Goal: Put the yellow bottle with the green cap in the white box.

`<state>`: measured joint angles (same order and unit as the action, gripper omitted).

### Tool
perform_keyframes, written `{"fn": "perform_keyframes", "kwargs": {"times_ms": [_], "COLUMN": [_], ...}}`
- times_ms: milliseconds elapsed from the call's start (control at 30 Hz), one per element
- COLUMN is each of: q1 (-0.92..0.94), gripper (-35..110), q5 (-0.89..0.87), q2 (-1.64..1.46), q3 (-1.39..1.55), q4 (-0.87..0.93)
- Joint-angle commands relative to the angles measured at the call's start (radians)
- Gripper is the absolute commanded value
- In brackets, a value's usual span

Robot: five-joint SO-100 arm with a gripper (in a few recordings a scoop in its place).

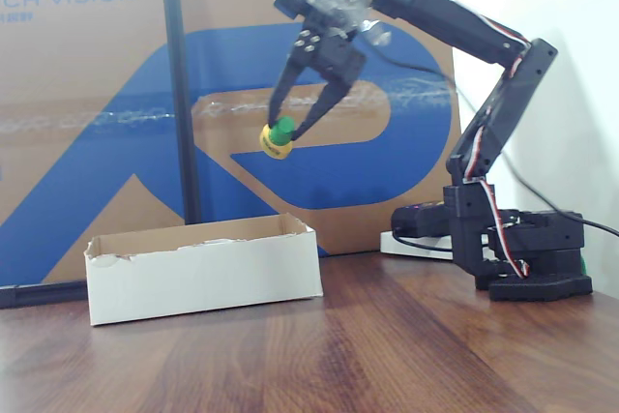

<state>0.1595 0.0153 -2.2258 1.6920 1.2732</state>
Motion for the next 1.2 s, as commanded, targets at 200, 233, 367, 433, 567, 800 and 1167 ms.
{"fn": "perform_keyframes", "kwargs": {"times_ms": [200, 233, 367, 433, 567, 800, 1167], "q1": [0.206, 0.222, 0.27, 0.285, 0.31, 0.347, 0.357], "gripper": [0, 0, 0, 0, 0, 0, 0], "q5": [0.026, 0.029, 0.021, 0.009, -0.003, -0.008, -0.009], "q2": [0.149, 0.169, 0.278, 0.344, 0.474, 0.635, 0.89], "q3": [-0.114, -0.118, -0.167, -0.218, -0.347, -0.531, -0.759], "q4": [-0.124, -0.137, -0.163, -0.163, -0.146, -0.107, -0.032]}}
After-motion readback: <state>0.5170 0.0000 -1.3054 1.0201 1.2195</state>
